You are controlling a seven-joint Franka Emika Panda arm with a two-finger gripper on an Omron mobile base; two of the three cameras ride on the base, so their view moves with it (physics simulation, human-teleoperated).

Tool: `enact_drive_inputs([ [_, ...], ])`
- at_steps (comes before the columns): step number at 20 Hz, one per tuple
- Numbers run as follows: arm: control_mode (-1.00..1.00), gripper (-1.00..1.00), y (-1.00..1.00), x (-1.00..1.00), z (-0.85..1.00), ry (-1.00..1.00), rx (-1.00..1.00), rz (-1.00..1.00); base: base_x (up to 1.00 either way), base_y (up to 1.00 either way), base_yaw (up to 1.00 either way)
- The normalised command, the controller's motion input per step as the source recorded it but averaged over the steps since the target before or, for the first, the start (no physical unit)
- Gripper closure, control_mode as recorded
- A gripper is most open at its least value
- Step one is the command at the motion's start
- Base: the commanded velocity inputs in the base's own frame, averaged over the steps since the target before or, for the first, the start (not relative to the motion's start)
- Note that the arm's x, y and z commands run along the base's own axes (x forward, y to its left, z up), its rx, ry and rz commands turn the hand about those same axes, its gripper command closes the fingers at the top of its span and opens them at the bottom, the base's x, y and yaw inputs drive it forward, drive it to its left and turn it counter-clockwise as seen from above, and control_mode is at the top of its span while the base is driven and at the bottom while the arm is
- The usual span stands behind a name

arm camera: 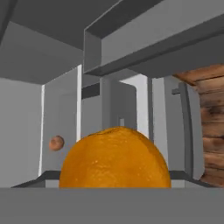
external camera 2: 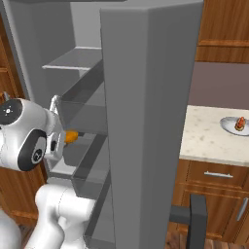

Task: Place the cold items (orange and onion) from the fridge in one tupperware on the dining counter. Place the warm items (kebab skewer and hot dog) in the stove area in another tupperware.

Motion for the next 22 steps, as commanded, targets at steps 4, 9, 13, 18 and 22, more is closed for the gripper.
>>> enact_drive_inputs([
  [4,-1.00,1.00,0.00,-0.05,-0.56,-0.07,0.22,-0.22,0.00,0.00,0.00],
  [9,-1.00,1.00,0.00,-0.01,-0.41,-0.15,0.13,-0.19,0.00,0.00,0.00],
  [13,-1.00,1.00,0.00,0.00,-0.24,-0.18,0.09,-0.14,0.00,0.00,0.00],
  [18,1.00,1.00,0.00,-0.01,-0.15,-0.16,0.05,-0.10,-0.03,0.00,-0.03],
  [22,1.00,1.00,0.00,0.00,0.00,0.00,0.00,0.00,-0.15,0.00,-0.19],
])
